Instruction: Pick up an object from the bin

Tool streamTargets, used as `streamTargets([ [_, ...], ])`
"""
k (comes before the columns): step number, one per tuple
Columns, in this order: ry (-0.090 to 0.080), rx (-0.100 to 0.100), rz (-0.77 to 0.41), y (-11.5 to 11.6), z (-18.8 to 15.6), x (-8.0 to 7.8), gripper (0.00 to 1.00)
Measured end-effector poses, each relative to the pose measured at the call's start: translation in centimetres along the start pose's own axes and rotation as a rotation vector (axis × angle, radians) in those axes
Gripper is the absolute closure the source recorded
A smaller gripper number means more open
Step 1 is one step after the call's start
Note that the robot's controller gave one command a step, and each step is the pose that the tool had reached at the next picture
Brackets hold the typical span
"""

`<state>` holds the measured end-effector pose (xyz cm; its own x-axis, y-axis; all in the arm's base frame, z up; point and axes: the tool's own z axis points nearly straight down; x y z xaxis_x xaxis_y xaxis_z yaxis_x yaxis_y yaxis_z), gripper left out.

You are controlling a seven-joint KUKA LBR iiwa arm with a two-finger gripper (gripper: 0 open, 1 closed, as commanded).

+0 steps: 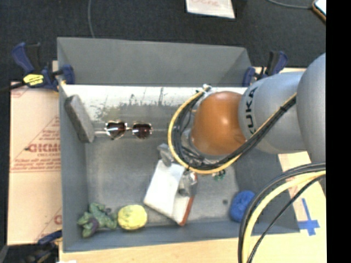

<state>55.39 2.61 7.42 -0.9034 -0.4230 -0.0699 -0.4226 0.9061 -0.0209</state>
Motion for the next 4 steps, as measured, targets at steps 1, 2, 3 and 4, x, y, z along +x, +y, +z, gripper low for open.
streamTargets([
  [1,0.010,-0.004,-0.001,0.2,-2.6,-0.3,0.00],
  [2,0.003,-0.001,-0.159,1.8,-2.5,0.8,0.00],
  [3,-0.004,0.000,-0.005,2.1,-1.9,-1.8,0.00],
  [4,0.003,-0.002,-0.138,1.6,0.1,-1.0,0.00],
])
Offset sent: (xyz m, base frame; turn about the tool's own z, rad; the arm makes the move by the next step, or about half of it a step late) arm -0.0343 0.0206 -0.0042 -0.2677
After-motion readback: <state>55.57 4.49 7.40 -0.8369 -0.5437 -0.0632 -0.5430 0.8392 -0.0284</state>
